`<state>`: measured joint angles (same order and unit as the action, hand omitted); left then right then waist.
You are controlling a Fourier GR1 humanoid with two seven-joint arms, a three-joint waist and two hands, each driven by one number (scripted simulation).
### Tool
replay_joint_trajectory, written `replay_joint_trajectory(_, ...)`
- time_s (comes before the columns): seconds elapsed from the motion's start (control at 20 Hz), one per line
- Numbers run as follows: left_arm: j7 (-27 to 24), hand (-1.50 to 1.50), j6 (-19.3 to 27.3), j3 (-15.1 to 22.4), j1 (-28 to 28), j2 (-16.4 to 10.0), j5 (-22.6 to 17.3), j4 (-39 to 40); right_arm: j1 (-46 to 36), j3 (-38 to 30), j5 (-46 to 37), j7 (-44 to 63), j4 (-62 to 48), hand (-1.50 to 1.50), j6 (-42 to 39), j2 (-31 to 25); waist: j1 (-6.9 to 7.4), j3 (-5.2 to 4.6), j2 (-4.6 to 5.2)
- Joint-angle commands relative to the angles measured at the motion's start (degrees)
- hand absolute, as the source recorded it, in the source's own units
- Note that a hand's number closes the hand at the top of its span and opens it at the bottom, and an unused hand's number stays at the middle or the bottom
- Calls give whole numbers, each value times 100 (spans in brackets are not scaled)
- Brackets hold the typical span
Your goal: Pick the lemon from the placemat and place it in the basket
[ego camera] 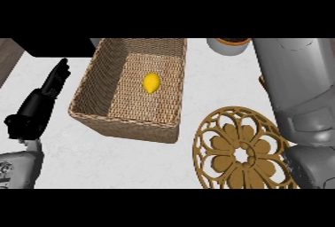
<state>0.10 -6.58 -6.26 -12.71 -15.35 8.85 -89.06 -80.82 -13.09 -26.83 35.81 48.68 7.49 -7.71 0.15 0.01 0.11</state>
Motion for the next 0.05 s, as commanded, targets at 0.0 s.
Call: replay_joint_trajectory(0.0, 31, 0, -41, -88, -46, -56, -50, 35, 283, -475, 276, -142, 310, -150, -43, -720, -60, 3, -19)
